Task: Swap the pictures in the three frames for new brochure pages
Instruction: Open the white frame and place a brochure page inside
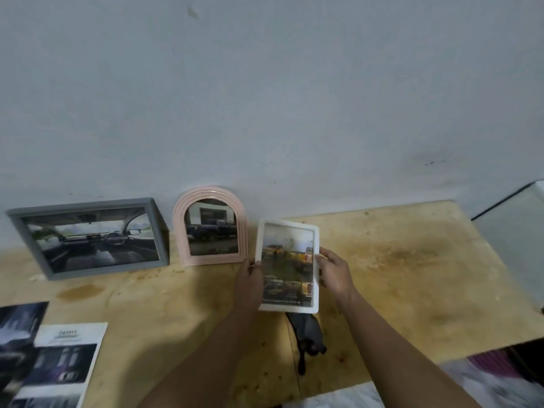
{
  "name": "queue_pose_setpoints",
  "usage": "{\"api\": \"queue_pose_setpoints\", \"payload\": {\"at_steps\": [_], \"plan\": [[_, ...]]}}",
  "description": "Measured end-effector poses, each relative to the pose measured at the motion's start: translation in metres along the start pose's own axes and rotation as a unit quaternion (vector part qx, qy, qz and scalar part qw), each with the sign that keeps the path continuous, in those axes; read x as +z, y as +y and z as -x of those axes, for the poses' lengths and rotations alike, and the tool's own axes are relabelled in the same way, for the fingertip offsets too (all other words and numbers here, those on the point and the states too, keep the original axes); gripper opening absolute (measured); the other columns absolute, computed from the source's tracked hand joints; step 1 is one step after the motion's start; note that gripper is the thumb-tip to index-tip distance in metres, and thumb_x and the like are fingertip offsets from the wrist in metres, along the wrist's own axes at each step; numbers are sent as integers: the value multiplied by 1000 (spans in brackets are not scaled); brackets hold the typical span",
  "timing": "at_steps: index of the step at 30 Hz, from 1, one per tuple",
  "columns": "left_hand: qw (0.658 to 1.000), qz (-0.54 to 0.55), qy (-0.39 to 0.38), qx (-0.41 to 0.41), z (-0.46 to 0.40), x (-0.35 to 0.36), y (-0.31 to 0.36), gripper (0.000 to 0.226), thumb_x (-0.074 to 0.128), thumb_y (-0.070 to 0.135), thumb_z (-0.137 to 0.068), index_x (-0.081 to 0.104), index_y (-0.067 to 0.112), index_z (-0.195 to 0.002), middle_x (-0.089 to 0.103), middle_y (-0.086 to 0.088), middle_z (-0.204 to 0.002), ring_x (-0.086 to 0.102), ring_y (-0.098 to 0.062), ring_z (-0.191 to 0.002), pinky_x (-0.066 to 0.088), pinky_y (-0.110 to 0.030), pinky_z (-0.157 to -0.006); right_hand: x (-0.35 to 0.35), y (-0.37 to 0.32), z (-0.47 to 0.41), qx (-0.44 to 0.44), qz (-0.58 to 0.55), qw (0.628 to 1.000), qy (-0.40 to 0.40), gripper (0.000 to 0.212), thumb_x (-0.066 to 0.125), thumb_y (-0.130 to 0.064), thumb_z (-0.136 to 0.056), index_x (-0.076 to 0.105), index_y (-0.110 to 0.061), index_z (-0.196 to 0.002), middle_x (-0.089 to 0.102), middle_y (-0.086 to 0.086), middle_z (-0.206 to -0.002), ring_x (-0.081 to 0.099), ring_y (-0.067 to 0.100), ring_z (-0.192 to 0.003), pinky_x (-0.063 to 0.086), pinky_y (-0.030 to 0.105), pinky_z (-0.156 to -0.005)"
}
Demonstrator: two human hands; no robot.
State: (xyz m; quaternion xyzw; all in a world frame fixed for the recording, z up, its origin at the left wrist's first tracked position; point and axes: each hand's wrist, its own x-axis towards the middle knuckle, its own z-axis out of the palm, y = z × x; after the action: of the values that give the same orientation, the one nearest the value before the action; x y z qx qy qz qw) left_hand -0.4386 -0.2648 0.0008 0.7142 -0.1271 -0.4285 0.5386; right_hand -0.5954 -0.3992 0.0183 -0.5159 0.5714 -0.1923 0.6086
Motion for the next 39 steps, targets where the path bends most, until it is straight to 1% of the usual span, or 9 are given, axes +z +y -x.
{"api": "queue_pose_setpoints", "payload": {"at_steps": [3,6,11,16,19,23,28,32,39], "plan": [[1000,2,-9,-28,24,-27,-10,18,51,25,-108,60,19,-121,73,-11,-109,76,-27,-92,63,-50,-84,10,11,30,16,0,999,-42,21,56,-15,-103,73,-23,-113,77,5,-102,74,25,-90,62,39,-71],[999,-29,30,5,54,-55,-11,15,53,23,-107,61,18,-119,74,-7,-105,77,-18,-83,63,-32,-68,27,25,44,25,47,994,-97,23,55,-22,-103,74,-27,-115,76,7,-104,73,27,-93,61,53,-85],[974,-162,84,131,94,-96,-20,11,54,31,-106,61,32,-115,70,6,-105,71,-15,-96,60,-31,-69,57,29,60,-5,99,989,-109,25,52,-50,-98,72,-36,-106,73,-5,-103,69,18,-92,59,49,-89],[843,-444,107,285,130,-132,-50,32,46,35,-101,57,38,-131,71,10,-114,64,-13,-100,54,-30,-73,83,23,72,-2,71,989,-128,33,48,-47,-104,69,-22,-111,71,-3,-109,65,18,-101,54,41,-88],[802,-498,65,322,138,-151,-74,35,50,36,-103,63,31,-135,71,7,-125,63,-16,-112,54,-30,-86,101,31,83,19,114,973,-199,30,56,-40,-102,71,-18,-116,70,-2,-115,64,18,-106,52,35,-81],[760,-558,27,332,128,-175,-121,36,62,27,-96,66,29,-131,68,7,-133,63,-22,-115,54,-39,-92,117,64,95,-17,208,952,-224,36,63,-28,-98,65,-24,-134,66,0,-129,62,16,-109,56,38,-97],[759,-570,-4,316,123,-189,-151,30,60,25,-89,75,24,-114,71,0,-126,68,-26,-100,57,-35,-83,130,103,114,-38,276,944,-178,41,60,-3,-92,62,-19,-129,64,1,-115,58,6,-84,46,9,-57],[776,-566,-47,276,123,-197,-170,54,87,11,-70,69,22,-121,68,-3,-131,72,-30,-92,62,-38,-70,142,129,122,-23,337,925,-176,50,61,-28,-92,57,-25,-141,59,-1,-130,65,17,-100,58,29,-75],[782,-548,-45,293,143,-209,-159,34,53,36,-88,58,33,-122,67,9,-116,71,-22,-74,54,-30,-48,150,126,136,-70,395,906,-139,44,61,-29,-92,63,-20,-134,62,6,-126,67,23,-103,60,39,-83]]}}
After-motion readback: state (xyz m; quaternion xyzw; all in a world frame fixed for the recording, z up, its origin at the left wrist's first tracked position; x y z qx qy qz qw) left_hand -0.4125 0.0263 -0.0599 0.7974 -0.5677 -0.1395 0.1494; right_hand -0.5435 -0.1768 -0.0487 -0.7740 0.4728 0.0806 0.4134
